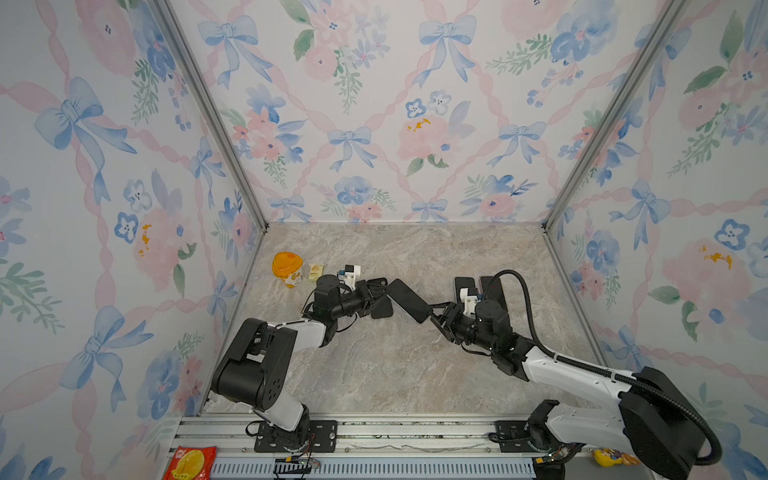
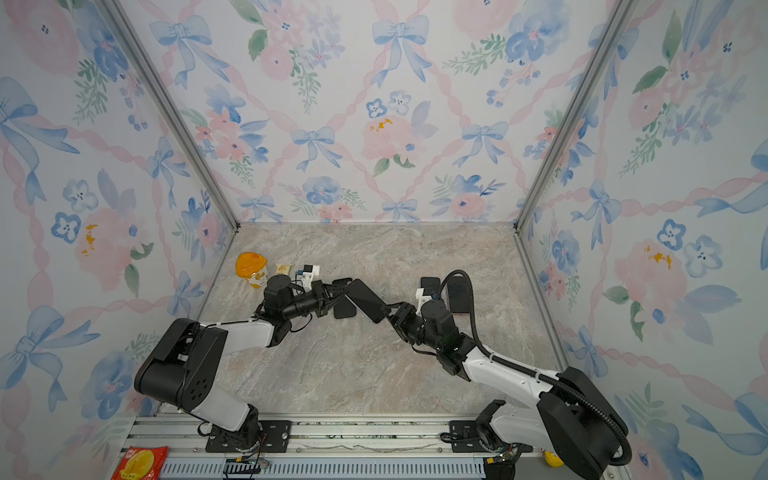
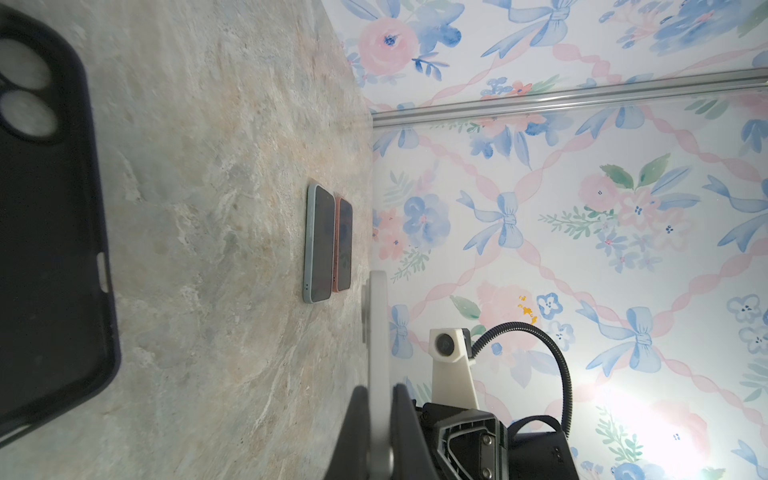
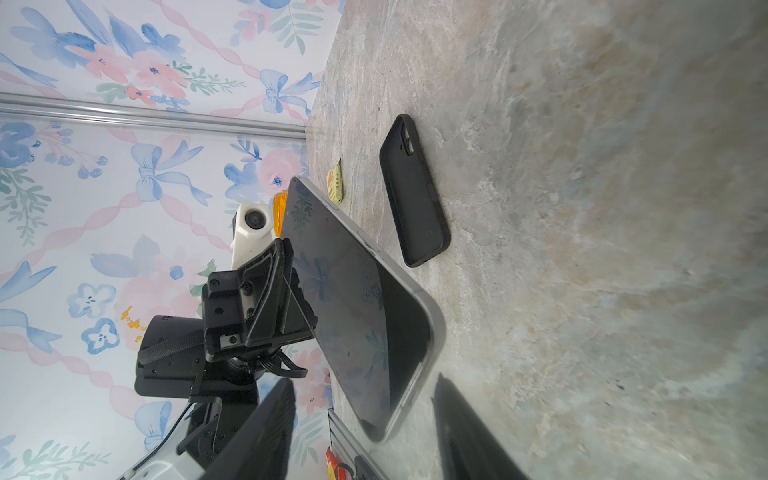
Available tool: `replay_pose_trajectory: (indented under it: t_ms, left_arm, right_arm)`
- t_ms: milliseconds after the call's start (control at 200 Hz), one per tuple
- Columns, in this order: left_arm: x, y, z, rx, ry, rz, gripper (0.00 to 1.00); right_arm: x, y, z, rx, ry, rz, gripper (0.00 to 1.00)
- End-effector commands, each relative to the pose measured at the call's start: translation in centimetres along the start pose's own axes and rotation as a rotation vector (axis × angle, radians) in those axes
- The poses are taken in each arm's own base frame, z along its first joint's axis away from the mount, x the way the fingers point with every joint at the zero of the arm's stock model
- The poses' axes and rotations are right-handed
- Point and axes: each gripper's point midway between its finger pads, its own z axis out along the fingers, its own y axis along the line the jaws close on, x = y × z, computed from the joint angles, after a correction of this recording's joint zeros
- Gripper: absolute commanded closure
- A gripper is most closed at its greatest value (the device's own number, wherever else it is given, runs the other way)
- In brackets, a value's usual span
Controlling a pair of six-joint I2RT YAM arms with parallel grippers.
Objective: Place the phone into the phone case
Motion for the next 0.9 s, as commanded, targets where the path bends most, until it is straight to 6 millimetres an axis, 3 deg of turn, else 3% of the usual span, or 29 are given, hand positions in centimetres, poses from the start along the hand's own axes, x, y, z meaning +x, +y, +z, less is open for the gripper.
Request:
replay_pose_trajectory:
  t_ms: [0,370,670,895]
  left_arm:
    - [-0.5,-2.0,-0.3,0.070,-0.011,0.026,1.00]
    - [-0.2,-1.9,-0.3,0.097,-0.002,0.006,1.00]
    - [0.1,-1.7,-0.4,0.094,0.005,0.006,1.00]
    - [0.4,-1.5,-0.3,0.090,0.010,0.008,1.00]
  right_arm:
    - [-0.3,0.2,0.4,-0.029,-0.003,0.016,0.45]
    - [-0.5,0.4,1.5,-0.065,0.008,0.025,0.61]
    - [-0.9,0.7,1.4,-0.090,-0.006,0.027,0.80]
    - [-0.8,0.9,1.2,-0.098,-0.003,0.019,0.89]
